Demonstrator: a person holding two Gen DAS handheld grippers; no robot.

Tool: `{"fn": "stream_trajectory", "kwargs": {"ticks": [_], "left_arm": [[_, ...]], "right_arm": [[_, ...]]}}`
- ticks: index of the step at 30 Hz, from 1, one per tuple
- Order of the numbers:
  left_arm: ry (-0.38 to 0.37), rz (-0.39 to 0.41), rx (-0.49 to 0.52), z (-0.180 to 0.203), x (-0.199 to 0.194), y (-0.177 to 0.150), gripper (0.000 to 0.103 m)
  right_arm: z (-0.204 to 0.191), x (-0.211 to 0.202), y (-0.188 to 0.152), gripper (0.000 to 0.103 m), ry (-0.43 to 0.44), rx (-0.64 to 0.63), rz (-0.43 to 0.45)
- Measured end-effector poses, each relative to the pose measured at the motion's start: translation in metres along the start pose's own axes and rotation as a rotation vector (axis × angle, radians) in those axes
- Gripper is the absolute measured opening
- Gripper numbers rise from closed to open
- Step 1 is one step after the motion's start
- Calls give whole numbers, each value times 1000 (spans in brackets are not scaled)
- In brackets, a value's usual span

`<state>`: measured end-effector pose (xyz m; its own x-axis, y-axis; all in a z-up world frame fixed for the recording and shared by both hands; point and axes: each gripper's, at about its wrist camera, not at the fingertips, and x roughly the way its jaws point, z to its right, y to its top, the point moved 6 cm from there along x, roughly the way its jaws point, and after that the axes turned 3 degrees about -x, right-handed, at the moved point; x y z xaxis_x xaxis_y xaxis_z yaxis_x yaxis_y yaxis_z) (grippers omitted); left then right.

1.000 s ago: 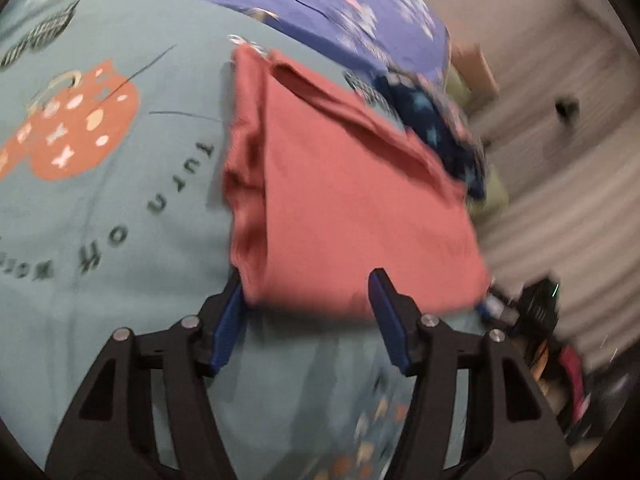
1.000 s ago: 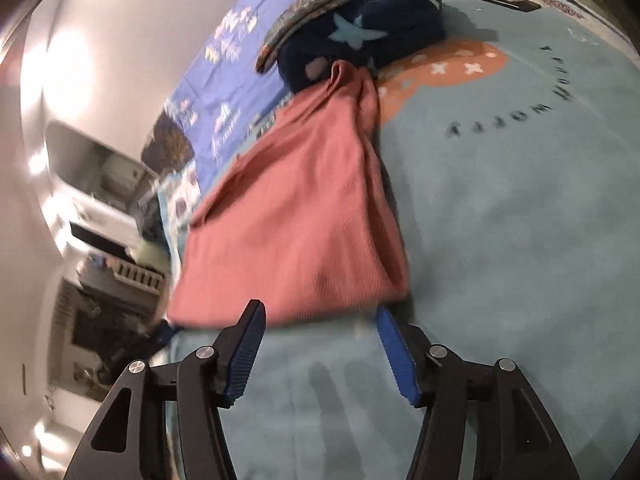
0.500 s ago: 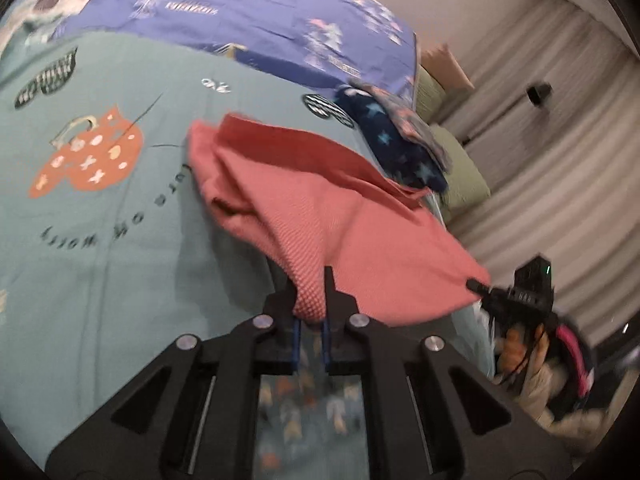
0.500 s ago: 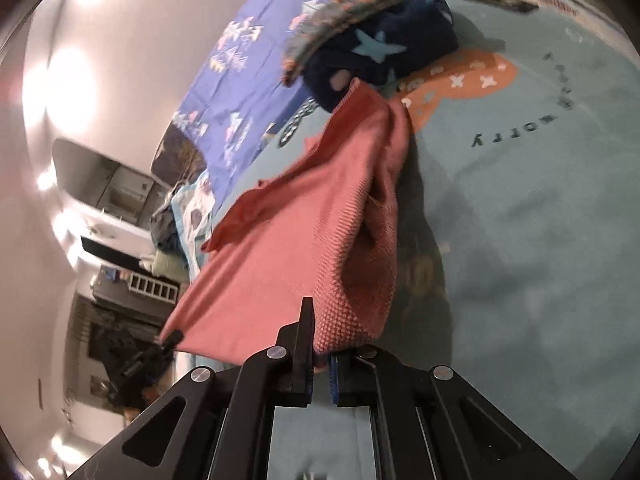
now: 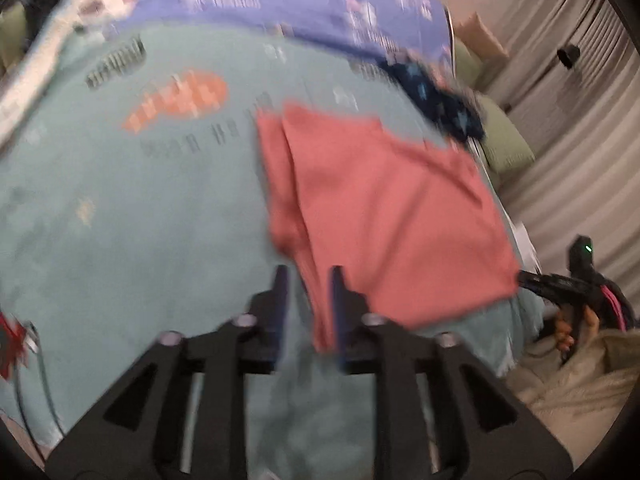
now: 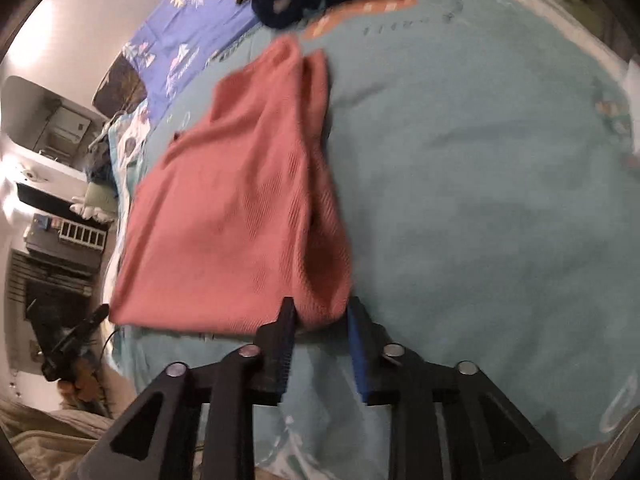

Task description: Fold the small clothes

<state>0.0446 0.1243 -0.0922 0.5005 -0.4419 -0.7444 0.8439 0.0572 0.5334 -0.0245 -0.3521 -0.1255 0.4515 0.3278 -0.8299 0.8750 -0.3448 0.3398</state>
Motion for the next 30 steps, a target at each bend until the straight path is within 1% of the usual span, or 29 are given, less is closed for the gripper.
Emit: {"fn": "stream_trajectory", "kwargs": {"ticks": [1, 2, 3, 4, 6, 7, 8, 9, 10, 12, 14, 16, 19, 21, 23, 24, 25, 26, 27, 28, 30], "left_arm": [[8, 39, 12, 1, -2, 11, 55], [8, 77, 37, 2, -2, 26, 56], [8, 97, 62, 4, 4, 37, 56], [9, 102, 78, 7, 14, 52, 56], [-5, 77, 86, 10, 46, 76, 56], [-7, 62, 88, 10, 59, 83, 56], [-9, 38, 97, 11, 74, 92, 56], [8, 23, 102, 9, 93, 100, 56], [27, 15, 103, 7, 104, 105, 56], [45, -36, 95, -2, 130, 108, 56], [64, -71, 51, -13, 150, 110, 56], [45, -77, 30, -18, 157, 110, 56], [20, -57, 59, -17, 158, 112, 56], [-2, -53, 76, -13, 158, 112, 56], [-32, -65, 101, -6, 161, 111, 43], [-34, -70, 112, -3, 161, 112, 31], [-26, -71, 127, -2, 161, 110, 24], [-11, -61, 143, -1, 160, 110, 18], [-9, -48, 153, 1, 158, 110, 6], [-17, -35, 142, 2, 155, 112, 6], [-45, 11, 115, 5, 141, 118, 6]], "right_arm": [[0, -7, 11, 50, -5, -17, 47], [-2, -12, 26, 54, -8, -40, 96], [-3, -15, 46, 56, -11, -63, 142], [-6, -15, 62, 56, -6, -78, 169], [-11, -9, 93, 56, 27, -97, 211], [-17, -3, 110, 56, 48, -110, 226], [-23, 2, 120, 56, 64, -126, 230], [-28, 11, 133, 56, 83, -146, 225], [-32, 20, 143, 56, 87, -156, 216], [-34, 41, 159, 56, 75, -167, 181], [-34, 58, 159, 56, 61, -184, 160], [-32, 72, 159, 56, 63, -195, 138], [-33, 84, 160, 57, 119, -208, 126], [-36, 88, 160, 60, 130, -227, 127], [-39, 92, 161, 60, 119, -243, 123], [-40, 94, 161, 60, 115, -251, 122], [-42, 96, 161, 55, 108, -258, 119], [-42, 98, 161, 46, 97, -259, 120], [-40, 100, 162, 9, 73, -252, 116], [-38, 98, 163, 4, 78, -237, 123], [-40, 84, 164, 3, 116, -224, 167]]}}
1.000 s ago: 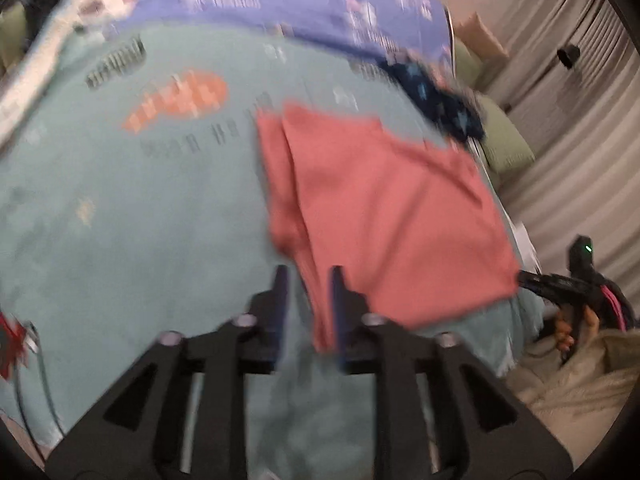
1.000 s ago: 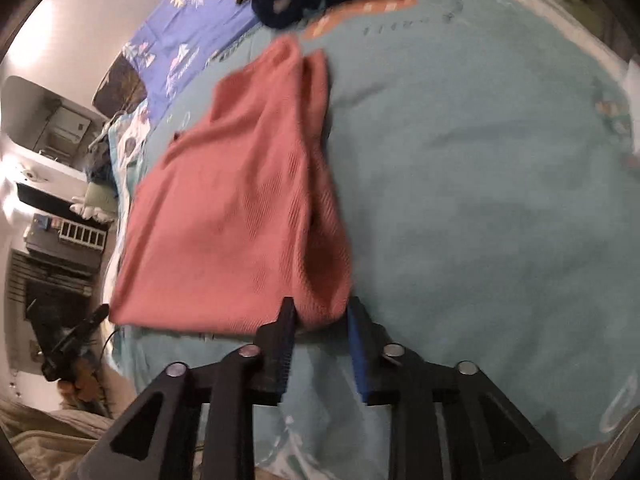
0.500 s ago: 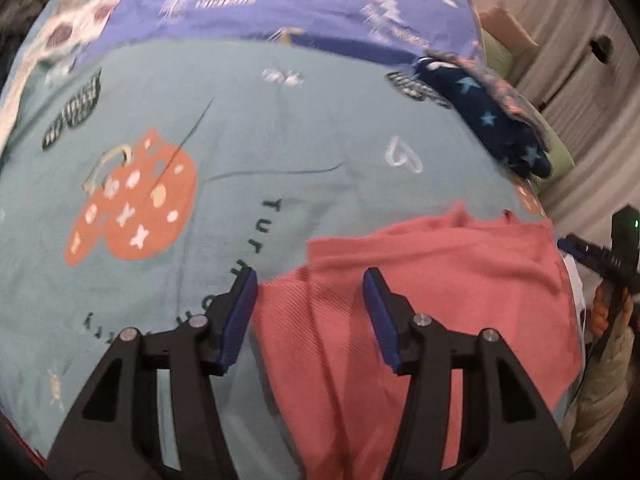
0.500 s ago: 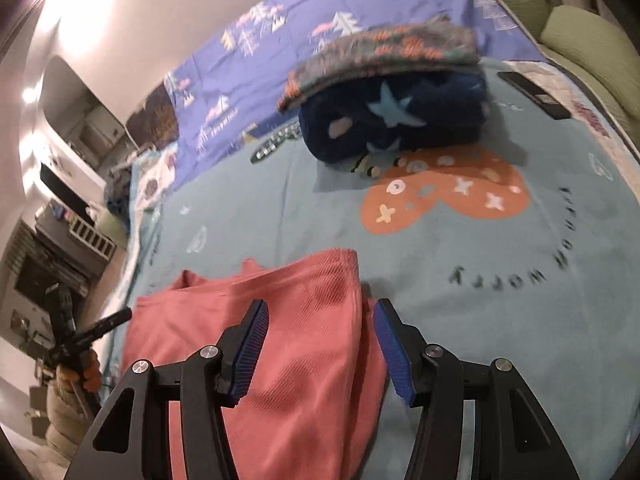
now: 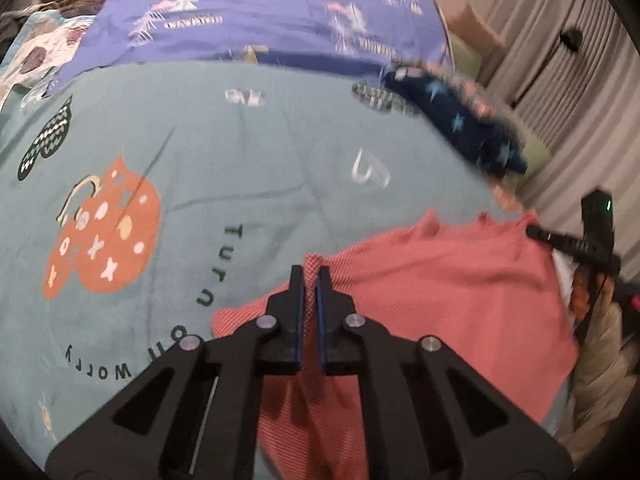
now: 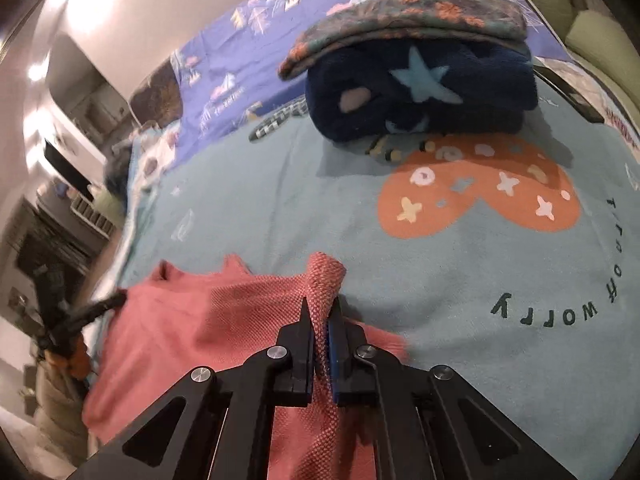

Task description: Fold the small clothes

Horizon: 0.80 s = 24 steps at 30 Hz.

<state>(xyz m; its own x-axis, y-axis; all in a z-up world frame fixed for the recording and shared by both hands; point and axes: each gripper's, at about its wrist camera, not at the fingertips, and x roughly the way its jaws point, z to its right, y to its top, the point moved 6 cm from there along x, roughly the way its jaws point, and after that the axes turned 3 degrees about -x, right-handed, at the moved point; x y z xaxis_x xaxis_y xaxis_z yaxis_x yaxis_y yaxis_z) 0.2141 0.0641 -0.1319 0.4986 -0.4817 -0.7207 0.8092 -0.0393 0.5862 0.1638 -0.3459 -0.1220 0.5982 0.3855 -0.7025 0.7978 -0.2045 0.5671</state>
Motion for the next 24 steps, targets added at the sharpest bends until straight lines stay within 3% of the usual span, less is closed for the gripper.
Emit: {"fn": "stream_trajectory", "kwargs": {"ticks": [4, 7, 10, 14, 16, 21, 24], "left_arm": [[-52, 144, 36, 21, -40, 22, 6], [-33, 229, 103, 32, -53, 34, 6], [3, 196, 100, 23, -27, 37, 7], [82, 36, 41, -7, 29, 21, 8], [67, 6, -14, -16, 34, 14, 8], [38, 95, -25, -6, -13, 14, 18], [-37, 131, 11, 17, -44, 0, 27]], "right_arm": [[-16, -44, 13, 3, 6, -34, 124], [-18, -61, 21, 3, -45, -73, 183], [0, -40, 22, 5, -54, -32, 131], [35, 11, 3, 9, -102, 73, -20], [37, 9, -2, 9, -91, 94, 8], [27, -31, -1, 16, -155, 69, 78], [4, -53, -13, 16, -67, 48, 100]]}}
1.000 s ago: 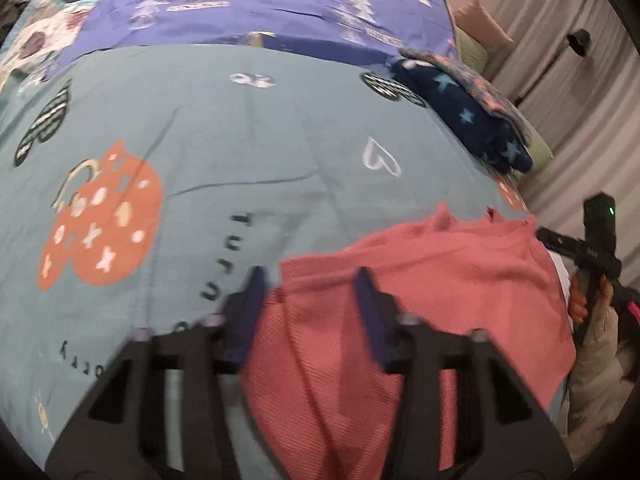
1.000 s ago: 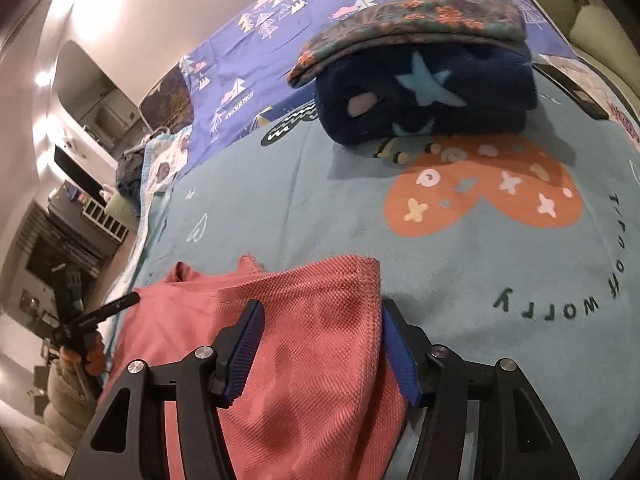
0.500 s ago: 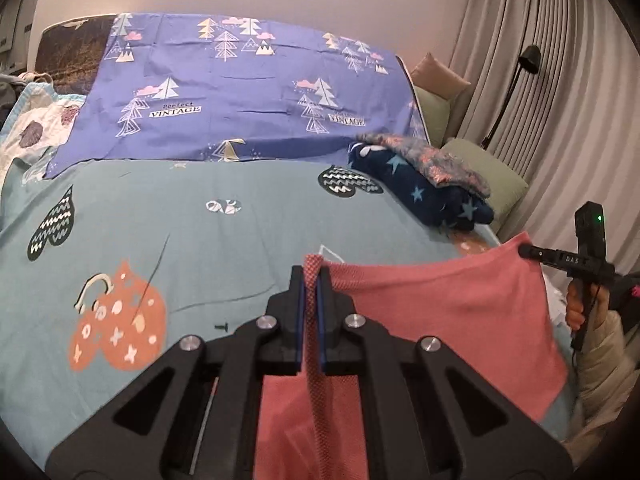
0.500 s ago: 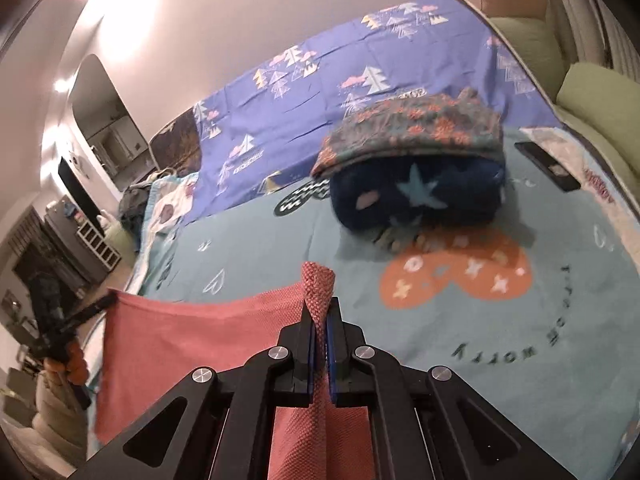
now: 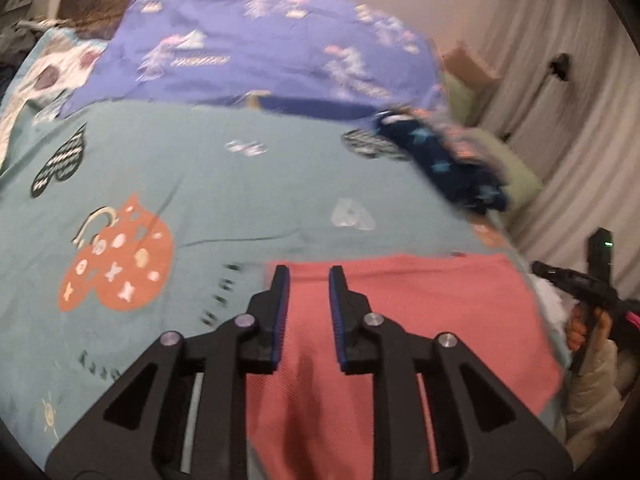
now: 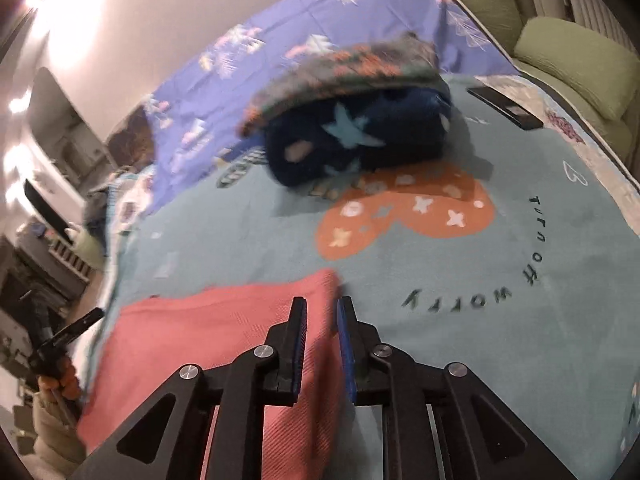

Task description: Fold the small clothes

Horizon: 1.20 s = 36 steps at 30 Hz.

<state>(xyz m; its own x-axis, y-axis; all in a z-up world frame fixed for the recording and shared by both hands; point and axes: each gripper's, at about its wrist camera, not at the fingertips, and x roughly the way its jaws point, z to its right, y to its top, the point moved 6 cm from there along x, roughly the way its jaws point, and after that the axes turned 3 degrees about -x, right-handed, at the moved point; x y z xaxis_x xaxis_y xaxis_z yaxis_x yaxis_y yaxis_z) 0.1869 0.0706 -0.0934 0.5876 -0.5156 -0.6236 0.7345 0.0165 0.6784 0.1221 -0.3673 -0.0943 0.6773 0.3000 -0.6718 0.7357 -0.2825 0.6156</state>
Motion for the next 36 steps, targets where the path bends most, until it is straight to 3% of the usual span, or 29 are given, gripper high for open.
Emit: {"fn": "stream_trajectory", "kwargs": {"ticks": [3, 4, 7, 9, 12, 15, 16, 18, 19, 22, 24, 27, 29, 31, 32, 36], "left_arm": [[-14, -41, 44, 16, -9, -29, 36], [20, -70, 56, 16, -5, -39, 36], [215, -165, 52, 0, 10, -78, 37], [215, -113, 23, -1, -3, -85, 36], [150, -72, -48, 9, -36, -81, 36], [42, -57, -30, 29, -53, -87, 39], [50, -80, -10, 31, -53, -95, 39], [150, -134, 1, 24, -48, -112, 39], [190, -159, -21, 16, -47, -123, 39], [157, -162, -141, 2, -60, -141, 41], [150, -137, -167, -3, -73, -145, 41], [155, -119, -141, 0, -83, -145, 42], [67, -116, -130, 6, -86, -145, 44], [-47, -140, -101, 16, -85, -148, 56], [-66, -157, -69, 22, -82, -151, 56], [-4, -209, 15, 29, -64, -157, 56]], "right_arm": [[-19, -7, -30, 21, 99, -21, -52], [-21, -5, -45, 25, 97, -24, -91], [-1, 2, -76, 28, 2, 36, -152], [8, -14, -82, 28, 42, 149, -112], [-3, -44, -83, 31, 34, 156, -57], [-33, -56, -96, 39, 116, 88, -79], [-36, -55, -103, 40, 111, 71, -98], [-29, -52, -119, 40, 24, 64, -127], [-24, -53, -124, 40, 22, 86, -133], [-10, -71, -136, 40, 91, 204, -98], [4, -83, -140, 40, 27, 217, -84], [12, -84, -141, 42, 26, 245, -96], [7, -86, -140, 42, 75, 244, -87], [0, -84, -139, 47, 128, 213, -89], [-3, -81, -141, 48, 139, 196, -102], [-15, -70, -147, 50, 103, 115, -144]]}}
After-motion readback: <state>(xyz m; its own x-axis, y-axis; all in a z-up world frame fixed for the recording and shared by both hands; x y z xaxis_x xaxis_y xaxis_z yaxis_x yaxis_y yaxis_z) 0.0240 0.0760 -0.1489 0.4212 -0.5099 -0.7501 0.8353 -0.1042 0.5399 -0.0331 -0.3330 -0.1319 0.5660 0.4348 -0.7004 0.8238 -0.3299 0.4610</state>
